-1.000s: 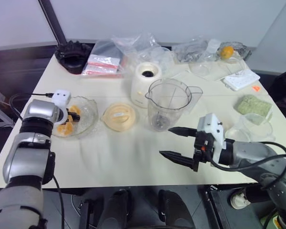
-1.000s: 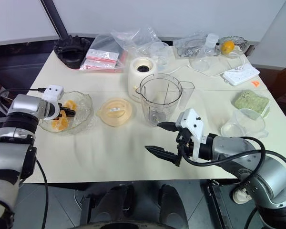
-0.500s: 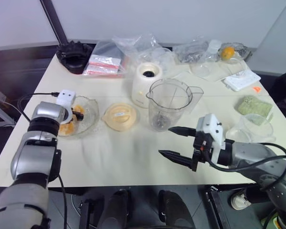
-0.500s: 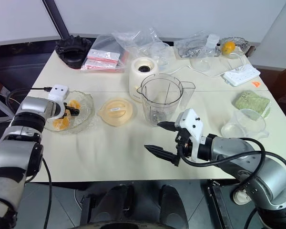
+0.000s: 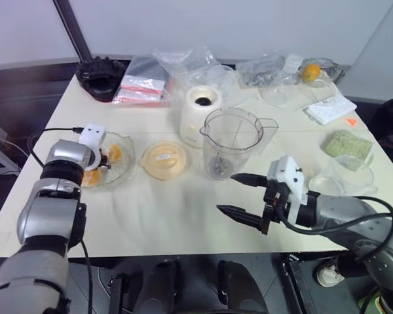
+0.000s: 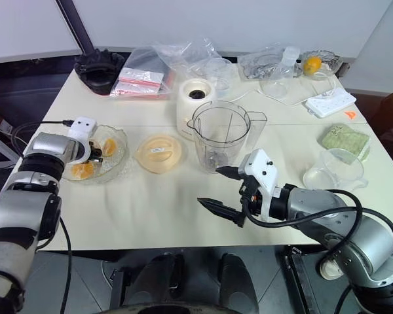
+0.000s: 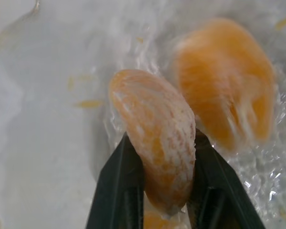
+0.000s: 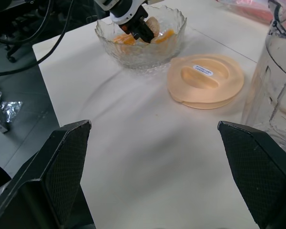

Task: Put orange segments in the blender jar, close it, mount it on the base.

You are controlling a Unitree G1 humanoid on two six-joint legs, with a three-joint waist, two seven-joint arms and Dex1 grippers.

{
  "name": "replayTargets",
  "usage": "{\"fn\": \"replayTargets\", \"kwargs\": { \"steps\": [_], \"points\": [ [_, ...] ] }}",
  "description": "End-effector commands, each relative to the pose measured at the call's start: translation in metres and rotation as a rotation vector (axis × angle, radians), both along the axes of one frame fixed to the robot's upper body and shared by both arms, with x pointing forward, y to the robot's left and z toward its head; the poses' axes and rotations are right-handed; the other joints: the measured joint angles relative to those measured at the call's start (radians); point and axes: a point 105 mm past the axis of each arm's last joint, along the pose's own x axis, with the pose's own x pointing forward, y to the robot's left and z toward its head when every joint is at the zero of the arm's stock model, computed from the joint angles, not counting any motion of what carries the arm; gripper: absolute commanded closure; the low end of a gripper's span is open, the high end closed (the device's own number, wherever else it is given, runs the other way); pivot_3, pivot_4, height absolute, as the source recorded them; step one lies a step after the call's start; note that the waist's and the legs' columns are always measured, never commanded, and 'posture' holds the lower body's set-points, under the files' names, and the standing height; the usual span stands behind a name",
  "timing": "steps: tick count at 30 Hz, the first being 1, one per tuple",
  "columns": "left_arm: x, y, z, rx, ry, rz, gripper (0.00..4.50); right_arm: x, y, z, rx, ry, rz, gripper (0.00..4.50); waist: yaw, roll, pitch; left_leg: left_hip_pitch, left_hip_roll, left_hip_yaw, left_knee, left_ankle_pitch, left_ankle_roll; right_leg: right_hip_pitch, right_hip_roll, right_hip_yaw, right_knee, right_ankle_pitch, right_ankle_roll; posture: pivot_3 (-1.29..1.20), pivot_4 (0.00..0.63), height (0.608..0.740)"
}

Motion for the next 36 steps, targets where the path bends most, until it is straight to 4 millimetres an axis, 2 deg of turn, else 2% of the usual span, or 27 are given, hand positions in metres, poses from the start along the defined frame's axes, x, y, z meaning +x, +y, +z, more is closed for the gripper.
{"fn": "replayTargets", "kwargs": {
  "steps": [1, 6, 11, 15, 19, 22, 24, 26, 29, 31, 33, 36],
  "points": [
    [-0.006, 0.019, 0.018, 0.03, -0.021, 0.034, 3.49, -0.003, 0.002, 0.006, 0.005, -0.042, 0.012, 0.0, -0.003, 0.0, 0.0, 0.0, 0.0, 0.0, 0.0, 0.0, 0.0, 0.0, 0.0, 0.0, 0.0, 0.0, 0.0, 0.0, 0.15, 0.74],
    [-0.015, 0.02, 0.043, 0.046, -0.047, -0.04, 3.49, -0.003, -0.003, 0.003, -0.006, -0.032, 0.011, 0.0, 0.001, -0.001, 0.0, -0.002, 0.0, -0.001, 0.0, 0.0, 0.0, -0.002, 0.0, 0.0, 0.0, 0.0, 0.0, 0.0, 0.15, 0.74],
    [-0.031, 0.012, 0.082, -0.002, -0.105, -0.162, 3.49, -0.001, -0.012, -0.001, -0.026, -0.024, 0.002, 0.0, 0.002, -0.001, 0.001, -0.005, 0.0, -0.001, 0.001, 0.0, 0.0, -0.003, -0.002, 0.001, -0.001, -0.002, -0.004, 0.0, 0.15, 0.74],
    [-0.034, -0.006, 0.103, -0.12, -0.217, -0.348, 3.49, 0.003, -0.022, 0.0, -0.042, -0.03, -0.022, 0.0, 0.001, -0.001, 0.0, -0.005, 0.0, -0.002, 0.001, 0.0, 0.0, -0.003, -0.002, 0.001, -0.001, -0.002, -0.004, 0.0, 0.15, 0.74],
    [-0.036, -0.024, 0.14, -0.321, -0.543, -0.613, 3.49, 0.001, -0.037, 0.019, -0.01, -0.036, -0.062, 0.0, 0.001, -0.001, 0.001, -0.005, 0.001, -0.002, 0.001, 0.0, 0.0, -0.004, -0.003, 0.002, -0.001, -0.002, -0.005, 0.0, 0.15, 0.74],
    [-0.039, -0.034, 0.165, -0.521, -0.624, -0.719, 3.49, 0.004, -0.049, 0.047, 0.076, -0.08, -0.114, 0.0, 0.002, -0.001, 0.001, -0.006, 0.001, -0.002, 0.001, 0.0, 0.0, -0.005, -0.003, 0.002, -0.002, -0.002, -0.005, 0.0, 0.15, 0.74],
    [-0.039, -0.053, 0.181, -0.616, -0.632, -0.826, 3.49, 0.005, -0.055, 0.061, 0.111, -0.106, -0.14, 0.0, 0.005, -0.001, 0.001, -0.006, 0.001, -0.002, 0.001, 0.0, 0.0, -0.005, -0.003, 0.002, -0.002, -0.002, -0.005, 0.0, 0.15, 0.74],
    [-0.037, -0.085, 0.198, -0.696, -0.63, -0.959, 3.49, 0.006, -0.06, 0.072, 0.127, -0.136, -0.168, 0.0, 0.016, -0.001, 0.001, -0.007, 0.0, -0.002, 0.002, 0.0, 0.0, -0.003, -0.003, 0.001, -0.002, -0.002, -0.005, 0.0, 0.15, 0.74],
    [-0.026, -0.143, 0.214, -0.706, -0.619, -1.155, 3.49, 0.005, -0.063, 0.079, 0.128, -0.171, -0.209, 0.0, 0.033, -0.001, 0.001, -0.006, 0.0, -0.001, 0.003, 0.0, 0.0, -0.002, -0.003, 0.0, -0.003, -0.002, -0.005, 0.0, 0.15, 0.74],
    [-0.021, -0.165, 0.218, -0.698, -0.612, -1.215, 3.49, 0.004, -0.064, 0.08, 0.126, -0.18, -0.23, 0.0, 0.037, -0.002, 0.0, -0.006, -0.001, -0.001, 0.004, 0.0, 0.001, -0.001, -0.003, -0.001, -0.003, -0.002, -0.005, 0.0, 0.15, 0.74],
    [-0.017, -0.178, 0.22, -0.7, -0.606, -1.24, 3.49, 0.005, -0.066, 0.08, 0.13, -0.191, -0.255, 0.0, 0.024, -0.002, 0.001, -0.006, -0.001, 0.0, 0.004, -0.001, 0.002, -0.001, -0.003, -0.001, -0.004, -0.002, -0.004, 0.0, 0.15, 0.74],
    [-0.014, -0.226, 0.219, -0.657, -0.573, -1.364, 3.49, 0.009, -0.077, 0.076, 0.106, -0.222, -0.347, 0.0, 0.012, -0.002, 0.001, -0.006, 0.0, 0.003, 0.004, -0.002, 0.004, -0.003, -0.001, 0.001, -0.002, 0.0, -0.001, 0.0, 0.15, 0.74]
  ]
}}
